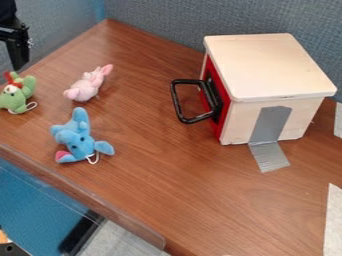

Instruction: Put the blue toy up the white table

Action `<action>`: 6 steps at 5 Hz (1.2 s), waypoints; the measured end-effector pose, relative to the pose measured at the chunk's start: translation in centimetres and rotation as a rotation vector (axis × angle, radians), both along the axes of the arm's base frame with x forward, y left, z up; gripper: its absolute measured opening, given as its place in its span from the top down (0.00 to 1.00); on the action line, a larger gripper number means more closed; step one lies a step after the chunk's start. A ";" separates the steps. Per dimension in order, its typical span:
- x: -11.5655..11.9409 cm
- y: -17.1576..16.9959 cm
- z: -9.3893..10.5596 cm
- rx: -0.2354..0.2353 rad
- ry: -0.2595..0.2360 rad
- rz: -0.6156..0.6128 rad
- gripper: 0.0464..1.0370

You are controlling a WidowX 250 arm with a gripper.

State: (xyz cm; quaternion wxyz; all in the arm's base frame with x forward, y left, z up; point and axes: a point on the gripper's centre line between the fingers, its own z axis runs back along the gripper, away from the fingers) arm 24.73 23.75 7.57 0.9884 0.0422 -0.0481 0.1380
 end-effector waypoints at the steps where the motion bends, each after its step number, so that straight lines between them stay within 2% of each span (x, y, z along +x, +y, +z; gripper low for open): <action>1: -0.3 -0.5 -1.2 -0.027 0.025 -0.008 0.04; 2: -0.8 -4.9 -1.4 -0.070 0.030 -0.109 0.04; 3: -1.6 -9.3 -0.7 -0.095 0.006 -0.232 0.04; 4: -2.2 -12.8 -1.8 -0.110 0.012 -0.322 0.04; 5: -1.9 -14.1 -3.8 -0.077 0.030 -0.348 0.04; 6: -1.5 -13.8 -6.9 -0.027 0.079 -0.328 0.04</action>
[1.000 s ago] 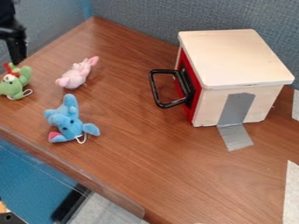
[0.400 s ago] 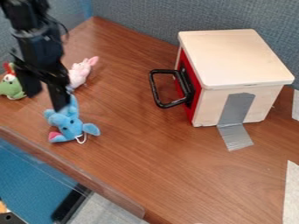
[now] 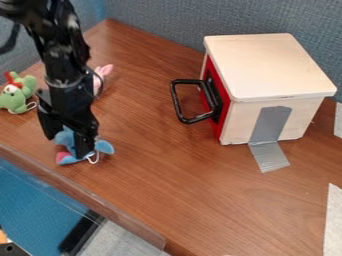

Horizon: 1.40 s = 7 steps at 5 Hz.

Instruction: Put the blue toy up the white table

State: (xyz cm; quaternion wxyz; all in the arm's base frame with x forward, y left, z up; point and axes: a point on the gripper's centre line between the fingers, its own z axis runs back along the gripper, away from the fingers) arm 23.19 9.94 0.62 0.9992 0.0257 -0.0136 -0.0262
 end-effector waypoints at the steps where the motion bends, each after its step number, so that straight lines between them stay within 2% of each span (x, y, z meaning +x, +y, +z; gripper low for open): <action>1: 0.0 0.6 -1.2 0.055 0.028 -0.001 0.09; 2: 0.1 0.7 -1.1 0.058 0.016 -0.020 0.36; 3: 0.7 0.3 1.3 0.033 -0.028 -0.039 0.63; 4: 3.1 -0.4 5.5 0.019 -0.112 -0.047 0.81; 5: 6.4 -3.3 8.7 -0.019 -0.159 -0.122 0.88; 6: 9.2 -5.9 10.7 -0.054 -0.186 -0.183 0.89; 7: 11.8 -8.8 11.6 -0.099 -0.182 -0.249 0.89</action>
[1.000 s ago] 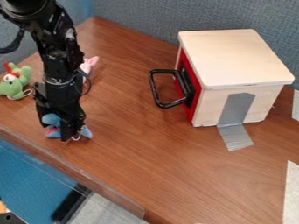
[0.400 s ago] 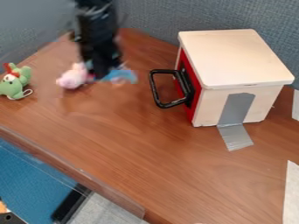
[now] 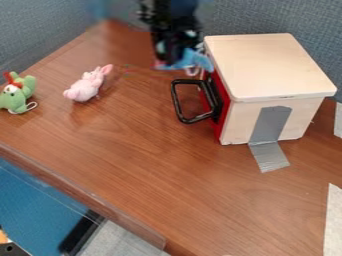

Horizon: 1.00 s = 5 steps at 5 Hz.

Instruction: Put the blue toy up the white table

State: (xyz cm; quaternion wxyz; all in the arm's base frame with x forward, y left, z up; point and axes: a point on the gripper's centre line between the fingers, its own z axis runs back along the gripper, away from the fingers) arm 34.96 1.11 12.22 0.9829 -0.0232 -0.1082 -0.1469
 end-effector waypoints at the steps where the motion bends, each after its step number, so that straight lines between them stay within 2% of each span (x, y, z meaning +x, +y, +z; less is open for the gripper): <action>1: 2.3 -2.4 0.8 -0.016 -0.013 -0.072 0.89; 2: 4.8 -3.3 1.4 -0.043 -0.047 -0.108 0.89; 3: 6.9 -3.7 1.7 -0.038 -0.077 -0.148 0.89; 4: 7.9 -4.2 0.6 -0.042 -0.038 -0.168 0.84; 5: 7.5 -4.4 0.2 -0.050 0.007 -0.199 0.58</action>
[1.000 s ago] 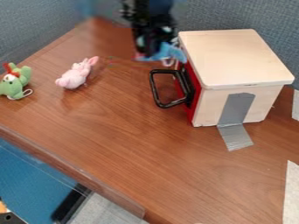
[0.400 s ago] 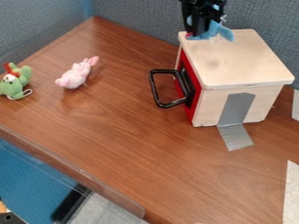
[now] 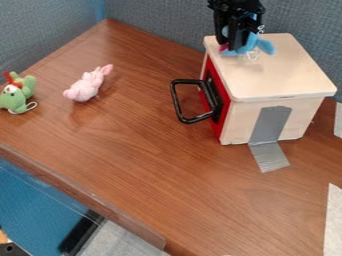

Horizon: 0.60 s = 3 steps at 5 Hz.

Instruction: Put the blue toy up the white table

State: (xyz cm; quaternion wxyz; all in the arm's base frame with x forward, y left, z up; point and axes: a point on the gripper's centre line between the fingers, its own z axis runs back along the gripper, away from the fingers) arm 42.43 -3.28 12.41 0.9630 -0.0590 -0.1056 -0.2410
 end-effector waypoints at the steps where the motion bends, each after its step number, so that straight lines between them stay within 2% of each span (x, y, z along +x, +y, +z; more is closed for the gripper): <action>1: -0.2 0.1 0.0 0.005 0.007 -0.021 0.27; 2: -1.1 0.5 0.1 0.039 0.008 0.019 0.04; 3: -2.9 1.0 3.7 0.079 -0.053 0.087 0.03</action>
